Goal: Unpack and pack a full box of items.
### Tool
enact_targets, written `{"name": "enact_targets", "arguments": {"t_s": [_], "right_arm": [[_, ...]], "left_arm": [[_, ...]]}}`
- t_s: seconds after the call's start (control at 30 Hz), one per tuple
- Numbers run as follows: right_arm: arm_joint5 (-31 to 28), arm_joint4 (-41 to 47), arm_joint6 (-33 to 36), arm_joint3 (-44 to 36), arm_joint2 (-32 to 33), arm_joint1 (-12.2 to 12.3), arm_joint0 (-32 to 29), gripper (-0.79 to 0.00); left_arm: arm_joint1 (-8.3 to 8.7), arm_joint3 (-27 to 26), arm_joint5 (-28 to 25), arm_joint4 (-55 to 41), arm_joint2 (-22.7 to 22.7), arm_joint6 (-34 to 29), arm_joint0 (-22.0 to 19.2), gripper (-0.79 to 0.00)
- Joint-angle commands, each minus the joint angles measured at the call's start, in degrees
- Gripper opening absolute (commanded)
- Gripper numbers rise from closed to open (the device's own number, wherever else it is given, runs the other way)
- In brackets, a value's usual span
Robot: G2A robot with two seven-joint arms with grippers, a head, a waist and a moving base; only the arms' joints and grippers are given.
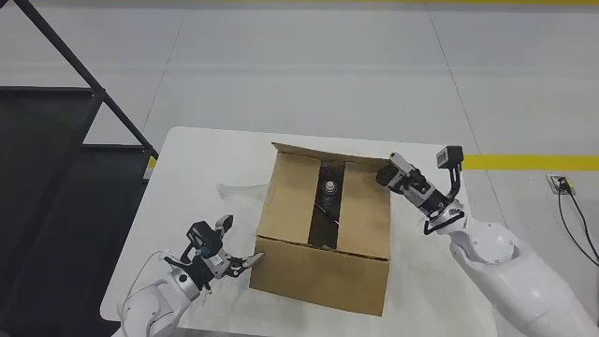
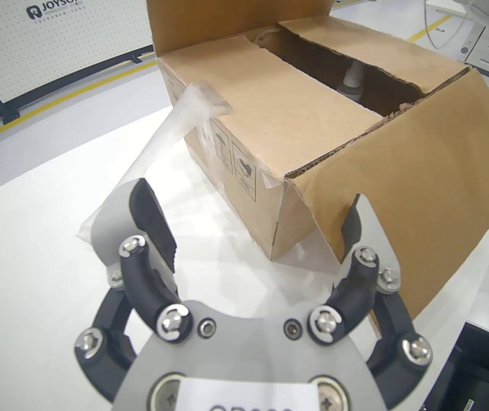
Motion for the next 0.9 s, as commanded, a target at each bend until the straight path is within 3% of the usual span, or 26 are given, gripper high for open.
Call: {"name": "enact_targets", "arguments": {"t_s": [0.0, 0.4, 0.6, 0.87], "right_arm": [[1.8, -2.1, -2.6, 1.9, -1.0, -1.2, 2.4, 0.000], [10.8, -12.3, -9.6, 14.7, -9.1, -9.9, 15.0, 0.000], [14.1, -12.0, -7.0, 21.8, -10.7, -13.3, 18.1, 0.000], [15.5, -11.6, -2.8, 28.5, -10.6, -16.0, 20.0, 0.000]], "left_arm": [[0.00, 0.0, 0.0, 0.0, 0.0, 0.0, 0.0, 0.000], [0.00, 0.0, 0.0, 0.0, 0.0, 0.0, 0.0, 0.000], [0.00, 0.0, 0.0, 0.0, 0.0, 0.0, 0.0, 0.000], [0.00, 0.0, 0.0, 0.0, 0.0, 0.0, 0.0, 0.000]]}}
